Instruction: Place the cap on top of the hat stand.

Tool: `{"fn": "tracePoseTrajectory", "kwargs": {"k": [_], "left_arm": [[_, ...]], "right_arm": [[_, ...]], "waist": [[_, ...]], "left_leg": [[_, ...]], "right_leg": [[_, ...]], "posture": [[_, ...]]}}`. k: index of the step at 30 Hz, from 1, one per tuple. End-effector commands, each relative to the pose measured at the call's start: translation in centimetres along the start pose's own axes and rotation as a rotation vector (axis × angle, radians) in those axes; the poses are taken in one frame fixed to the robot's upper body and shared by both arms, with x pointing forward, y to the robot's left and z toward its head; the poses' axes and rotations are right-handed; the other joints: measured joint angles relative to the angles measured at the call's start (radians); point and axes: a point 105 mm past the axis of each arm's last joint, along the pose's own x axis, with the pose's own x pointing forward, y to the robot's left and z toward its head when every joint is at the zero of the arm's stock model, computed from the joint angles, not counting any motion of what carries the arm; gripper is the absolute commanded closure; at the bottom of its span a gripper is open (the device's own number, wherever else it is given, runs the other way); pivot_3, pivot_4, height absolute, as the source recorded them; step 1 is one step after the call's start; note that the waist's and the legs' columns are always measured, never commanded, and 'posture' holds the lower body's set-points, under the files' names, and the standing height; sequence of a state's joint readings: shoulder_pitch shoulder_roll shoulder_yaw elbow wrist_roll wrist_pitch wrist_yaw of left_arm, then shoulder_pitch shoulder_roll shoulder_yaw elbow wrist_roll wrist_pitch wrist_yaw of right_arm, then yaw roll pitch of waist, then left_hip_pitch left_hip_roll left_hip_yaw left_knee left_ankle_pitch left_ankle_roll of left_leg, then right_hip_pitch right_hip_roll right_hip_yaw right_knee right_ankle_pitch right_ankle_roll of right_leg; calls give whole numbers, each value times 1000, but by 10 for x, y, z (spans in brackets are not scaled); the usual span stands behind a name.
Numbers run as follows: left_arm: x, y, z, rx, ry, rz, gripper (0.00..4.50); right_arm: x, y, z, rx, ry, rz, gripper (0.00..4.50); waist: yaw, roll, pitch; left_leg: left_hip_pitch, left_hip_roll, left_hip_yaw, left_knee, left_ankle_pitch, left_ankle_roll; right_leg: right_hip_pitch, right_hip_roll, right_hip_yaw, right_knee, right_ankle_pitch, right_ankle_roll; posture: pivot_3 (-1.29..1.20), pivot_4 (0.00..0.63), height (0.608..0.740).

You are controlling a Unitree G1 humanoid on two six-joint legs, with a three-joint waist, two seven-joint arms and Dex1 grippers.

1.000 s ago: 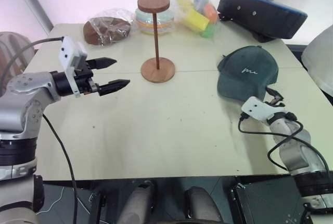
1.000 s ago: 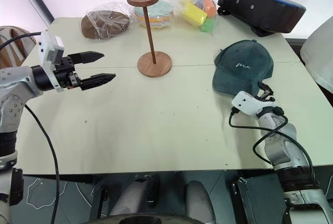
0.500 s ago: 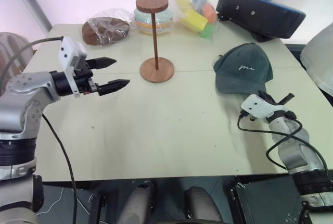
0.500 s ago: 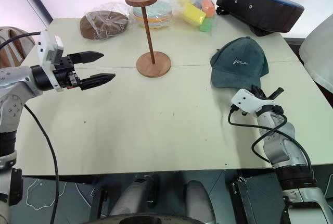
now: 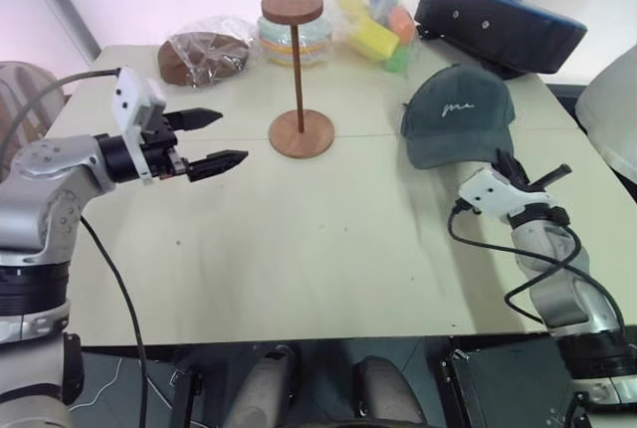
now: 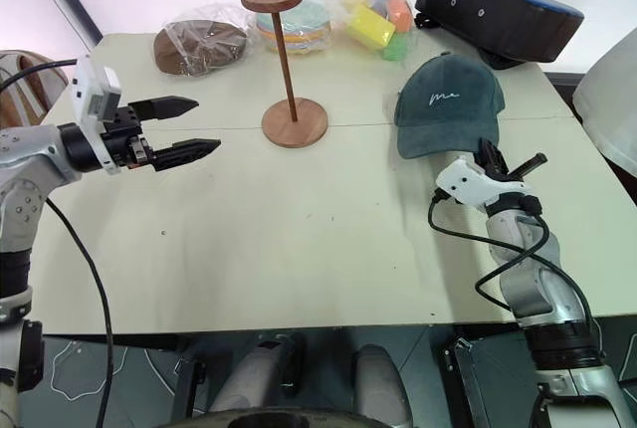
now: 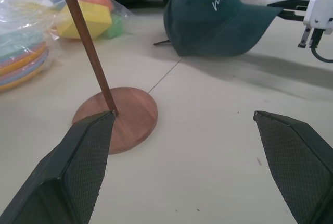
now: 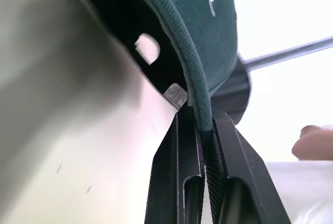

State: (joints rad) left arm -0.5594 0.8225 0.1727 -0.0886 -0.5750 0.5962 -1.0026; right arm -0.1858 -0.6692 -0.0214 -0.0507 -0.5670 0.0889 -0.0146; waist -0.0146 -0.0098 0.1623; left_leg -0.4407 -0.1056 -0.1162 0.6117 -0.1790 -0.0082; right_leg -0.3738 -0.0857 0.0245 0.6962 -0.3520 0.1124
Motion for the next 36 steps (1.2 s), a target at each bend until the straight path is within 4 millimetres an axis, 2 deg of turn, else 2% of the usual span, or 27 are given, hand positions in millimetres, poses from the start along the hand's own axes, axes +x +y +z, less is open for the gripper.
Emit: {"fn": "tracePoseTrajectory", "kwargs": {"k": [1,11,13,17,23,25,33,36], "left_arm": [[-2,3,13,59,-24,4,0],[0,10,14,66,-30,12,0],[1,11,15,71,-39,18,0],[2,16,17,75,-49,31,0],[2,17,16,81,-58,43,0],[3,19,16,83,-59,51,0],[4,22,12,87,-47,75,0],[4,24,13,89,-47,82,0]], "right_arm": [[2,-34,21,40,-67,-146,4442],[15,-85,72,133,-183,-283,4442],[19,-99,89,155,-223,-313,4442],[27,-114,115,199,-278,-346,4442],[37,-122,153,264,-375,-365,4442],[41,-121,160,280,-389,-364,4442],[48,-112,203,349,-505,-341,4442],[47,-104,226,381,-562,-314,4442]], "waist": [[0,0,0],[-2,0,0],[-2,0,0],[-3,0,0],[-6,0,0],[-5,0,0],[-7,0,0],[-8,0,0]], "left_leg": [[0,0,0,0,0,0],[0,0,0,0,1,-1],[0,0,0,0,1,-1],[0,0,0,0,1,-1],[-1,0,0,-1,2,-4],[-1,0,0,-1,3,-4],[-1,0,0,-2,3,-5],[-1,0,0,-2,4,-6]], "right_leg": [[0,0,0,0,0,0],[0,0,0,0,0,0],[0,0,0,0,0,0],[-1,0,0,0,0,0],[-2,0,0,0,0,0],[-2,0,0,0,0,0],[-4,0,0,1,0,0],[-4,1,0,1,0,0]], "posture": [[0,150,740],[0,150,740],[0,150,740],[0,150,740],[0,150,740],[0,150,740],[0,150,740],[0,150,740]]}}
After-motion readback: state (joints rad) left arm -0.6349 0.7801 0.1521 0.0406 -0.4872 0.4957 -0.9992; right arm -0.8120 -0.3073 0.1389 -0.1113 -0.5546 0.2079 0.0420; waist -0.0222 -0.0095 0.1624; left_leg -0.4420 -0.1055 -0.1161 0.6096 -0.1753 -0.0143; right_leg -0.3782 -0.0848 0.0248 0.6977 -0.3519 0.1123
